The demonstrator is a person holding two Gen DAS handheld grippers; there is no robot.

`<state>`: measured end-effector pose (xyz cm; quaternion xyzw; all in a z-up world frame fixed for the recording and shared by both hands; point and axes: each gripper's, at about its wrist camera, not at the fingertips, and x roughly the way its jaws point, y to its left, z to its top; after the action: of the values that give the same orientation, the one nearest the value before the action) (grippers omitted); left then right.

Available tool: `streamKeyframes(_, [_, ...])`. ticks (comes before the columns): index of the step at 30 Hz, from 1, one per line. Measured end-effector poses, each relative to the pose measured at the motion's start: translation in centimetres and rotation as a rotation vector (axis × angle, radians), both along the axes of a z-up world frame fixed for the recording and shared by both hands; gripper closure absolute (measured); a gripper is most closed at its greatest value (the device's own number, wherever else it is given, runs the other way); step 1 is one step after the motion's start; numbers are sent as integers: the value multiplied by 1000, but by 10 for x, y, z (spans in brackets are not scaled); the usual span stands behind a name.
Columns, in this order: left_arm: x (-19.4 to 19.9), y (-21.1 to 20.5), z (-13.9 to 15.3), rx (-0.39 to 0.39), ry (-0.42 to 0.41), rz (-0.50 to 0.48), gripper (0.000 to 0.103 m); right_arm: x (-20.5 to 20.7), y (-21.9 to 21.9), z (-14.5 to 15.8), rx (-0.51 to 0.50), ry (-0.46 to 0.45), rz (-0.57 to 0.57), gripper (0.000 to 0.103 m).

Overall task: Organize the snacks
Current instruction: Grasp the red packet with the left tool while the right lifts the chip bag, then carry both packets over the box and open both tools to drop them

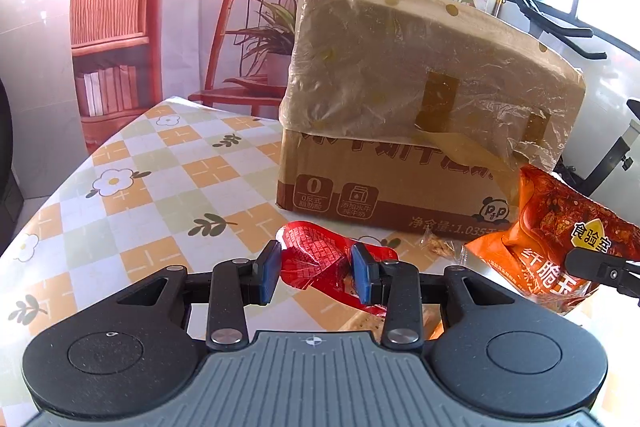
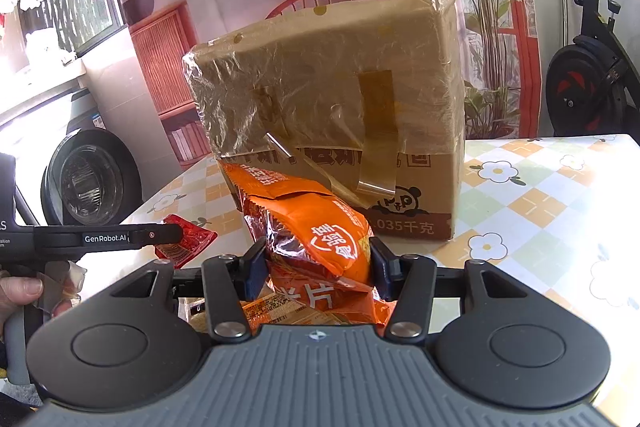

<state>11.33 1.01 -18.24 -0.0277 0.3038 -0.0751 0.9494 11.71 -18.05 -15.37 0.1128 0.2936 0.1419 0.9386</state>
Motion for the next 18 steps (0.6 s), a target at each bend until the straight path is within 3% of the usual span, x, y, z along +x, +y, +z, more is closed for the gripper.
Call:
streamKeyframes(5, [4, 5, 35, 4, -96, -8, 63, -1, 0, 30, 44, -68, 15, 50])
streamKeyframes(11, [18, 7, 90, -22, -247, -22, 63, 12, -1, 82, 97, -215, 36, 50])
streamKeyframes(18, [52, -17, 142, -13, -363, -71, 63, 60, -15, 129, 126, -359, 12, 50])
